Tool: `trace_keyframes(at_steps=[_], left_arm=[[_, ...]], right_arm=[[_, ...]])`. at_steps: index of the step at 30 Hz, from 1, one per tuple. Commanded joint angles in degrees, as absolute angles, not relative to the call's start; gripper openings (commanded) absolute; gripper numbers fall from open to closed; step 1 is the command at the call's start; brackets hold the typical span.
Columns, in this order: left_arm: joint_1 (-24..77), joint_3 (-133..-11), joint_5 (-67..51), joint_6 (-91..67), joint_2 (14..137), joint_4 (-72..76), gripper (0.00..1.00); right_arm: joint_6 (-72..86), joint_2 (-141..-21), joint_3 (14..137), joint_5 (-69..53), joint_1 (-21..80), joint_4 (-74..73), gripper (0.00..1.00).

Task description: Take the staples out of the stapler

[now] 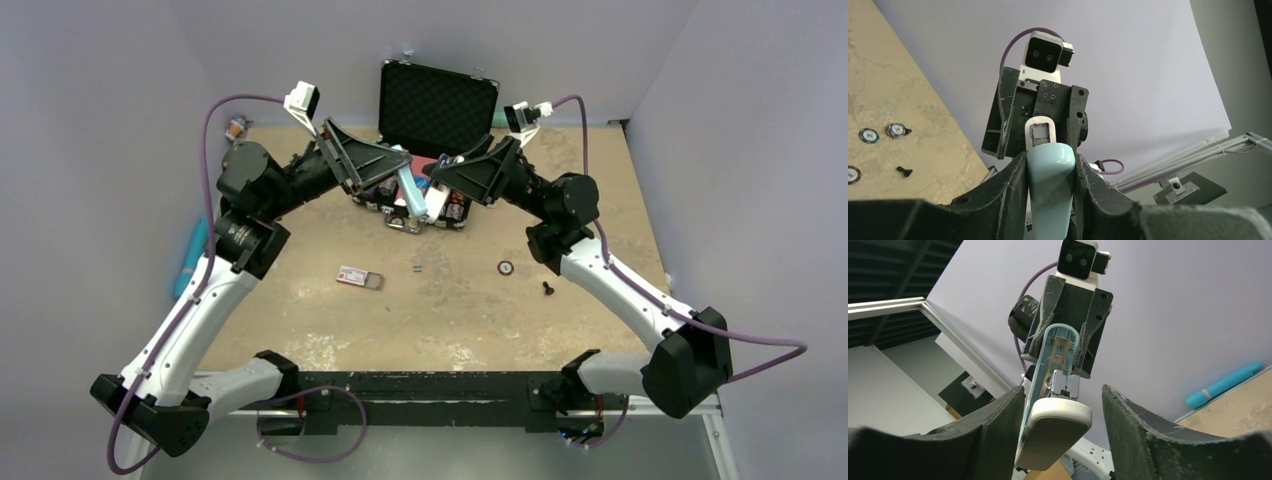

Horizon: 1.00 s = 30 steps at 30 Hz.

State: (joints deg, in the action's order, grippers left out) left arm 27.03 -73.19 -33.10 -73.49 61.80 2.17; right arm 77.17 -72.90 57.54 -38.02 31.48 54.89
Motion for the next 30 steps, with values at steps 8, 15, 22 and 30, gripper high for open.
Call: trace_keyframes(at_steps=[8,15,22,30], left_arm=[[27.07,-70.61,-30.94,-73.01,58.16,5.71,0.00],[27.03,-66.65,-29.88,-68.82,53.24,-3.58,0.77],[26.98,-67.14,-22.87,-56.14,47.97,-26.50,0.83],[26.98,-61.67,-20.76,-51.96,47.67,-31.90,0.74]], right_arm=[[77.10,-72.97,57.92,-38.65,31.77,54.76,0.00],[67.37,-70.85,60.04,-39.49,31.73,36.59,0.00],[43.67,-70.75,69.18,-31.94,31.73,-1.54,0.00],[35.90,-68.07,66.10,-18.32,31.73,-17.91,0.00]])
